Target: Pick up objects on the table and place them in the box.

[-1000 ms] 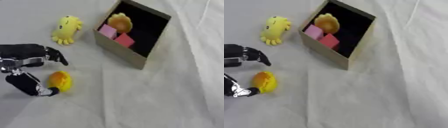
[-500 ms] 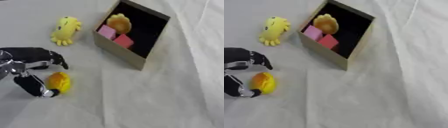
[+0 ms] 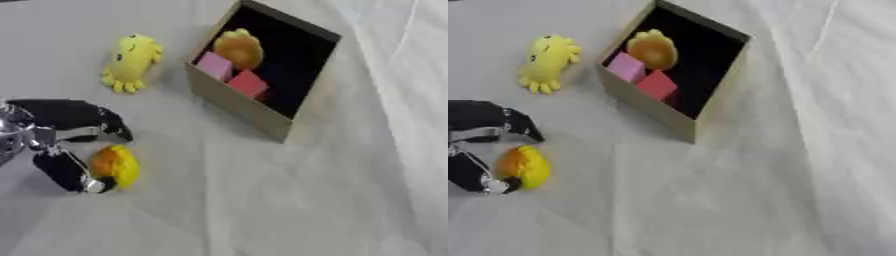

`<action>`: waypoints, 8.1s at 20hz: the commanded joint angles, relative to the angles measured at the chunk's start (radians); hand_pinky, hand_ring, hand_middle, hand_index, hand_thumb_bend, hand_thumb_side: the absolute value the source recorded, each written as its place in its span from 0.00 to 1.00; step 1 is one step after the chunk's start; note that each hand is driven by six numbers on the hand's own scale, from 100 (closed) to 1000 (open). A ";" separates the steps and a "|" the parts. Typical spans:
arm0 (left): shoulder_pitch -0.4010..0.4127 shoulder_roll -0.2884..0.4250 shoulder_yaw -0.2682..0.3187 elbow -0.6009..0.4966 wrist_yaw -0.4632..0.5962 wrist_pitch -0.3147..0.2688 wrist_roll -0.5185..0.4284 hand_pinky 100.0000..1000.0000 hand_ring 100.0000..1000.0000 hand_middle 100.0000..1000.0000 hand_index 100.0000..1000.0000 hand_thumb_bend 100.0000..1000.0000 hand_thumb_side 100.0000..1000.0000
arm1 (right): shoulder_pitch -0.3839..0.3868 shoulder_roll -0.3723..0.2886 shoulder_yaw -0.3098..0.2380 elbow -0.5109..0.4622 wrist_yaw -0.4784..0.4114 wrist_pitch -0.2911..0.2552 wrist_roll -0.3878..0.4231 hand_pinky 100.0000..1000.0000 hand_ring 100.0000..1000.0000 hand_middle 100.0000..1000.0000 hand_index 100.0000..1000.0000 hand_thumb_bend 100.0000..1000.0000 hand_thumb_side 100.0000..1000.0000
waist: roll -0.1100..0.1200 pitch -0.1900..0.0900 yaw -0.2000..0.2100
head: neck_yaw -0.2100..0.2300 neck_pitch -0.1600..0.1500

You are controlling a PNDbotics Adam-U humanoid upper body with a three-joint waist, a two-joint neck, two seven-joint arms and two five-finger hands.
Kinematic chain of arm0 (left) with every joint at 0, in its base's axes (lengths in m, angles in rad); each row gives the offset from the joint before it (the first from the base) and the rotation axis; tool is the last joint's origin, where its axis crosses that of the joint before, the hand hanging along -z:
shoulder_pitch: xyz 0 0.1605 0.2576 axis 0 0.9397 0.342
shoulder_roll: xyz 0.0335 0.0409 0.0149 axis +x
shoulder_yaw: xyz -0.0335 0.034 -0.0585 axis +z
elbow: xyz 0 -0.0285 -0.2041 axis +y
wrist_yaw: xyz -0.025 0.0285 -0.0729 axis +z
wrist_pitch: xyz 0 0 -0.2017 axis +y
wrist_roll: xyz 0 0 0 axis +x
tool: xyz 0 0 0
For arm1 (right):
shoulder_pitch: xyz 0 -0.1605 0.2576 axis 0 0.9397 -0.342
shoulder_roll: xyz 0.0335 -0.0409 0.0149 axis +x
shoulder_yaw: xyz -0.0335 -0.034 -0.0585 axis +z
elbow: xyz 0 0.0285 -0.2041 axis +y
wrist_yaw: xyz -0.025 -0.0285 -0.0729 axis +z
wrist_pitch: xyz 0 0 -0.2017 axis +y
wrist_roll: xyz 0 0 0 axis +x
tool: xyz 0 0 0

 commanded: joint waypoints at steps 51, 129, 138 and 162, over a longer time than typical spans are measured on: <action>-0.628 -0.537 0.184 0.544 -0.091 -0.199 0.185 0.88 0.85 0.83 0.89 0.31 0.40 | -0.103 -0.011 0.009 -0.015 -0.013 -0.014 0.021 0.78 0.81 0.83 0.80 0.00 0.64 | 0.030 -0.006 -0.079 | 0.005 -0.047; -0.433 -0.324 0.327 0.728 -0.194 -0.141 0.229 0.79 0.73 0.65 0.56 0.00 0.08 | -0.048 0.001 -0.020 -0.015 -0.024 -0.018 -0.027 0.78 0.80 0.82 0.79 0.00 0.65 | 0.016 -0.002 -0.052 | 0.027 -0.046; -0.460 -0.288 0.337 0.546 -0.088 -0.103 0.234 0.79 0.73 0.65 0.56 0.00 0.08 | -0.031 0.003 -0.023 -0.015 -0.024 -0.014 -0.030 0.78 0.80 0.82 0.79 0.00 0.65 | 0.018 -0.025 -0.038 | 0.000 -0.038; -0.588 -0.503 0.207 0.514 -0.109 -0.118 0.178 0.82 0.79 0.77 0.75 0.11 0.17 | -0.082 0.022 0.010 -0.015 -0.038 -0.008 0.016 0.78 0.80 0.82 0.79 0.00 0.65 | 0.024 -0.027 -0.064 | 0.008 -0.055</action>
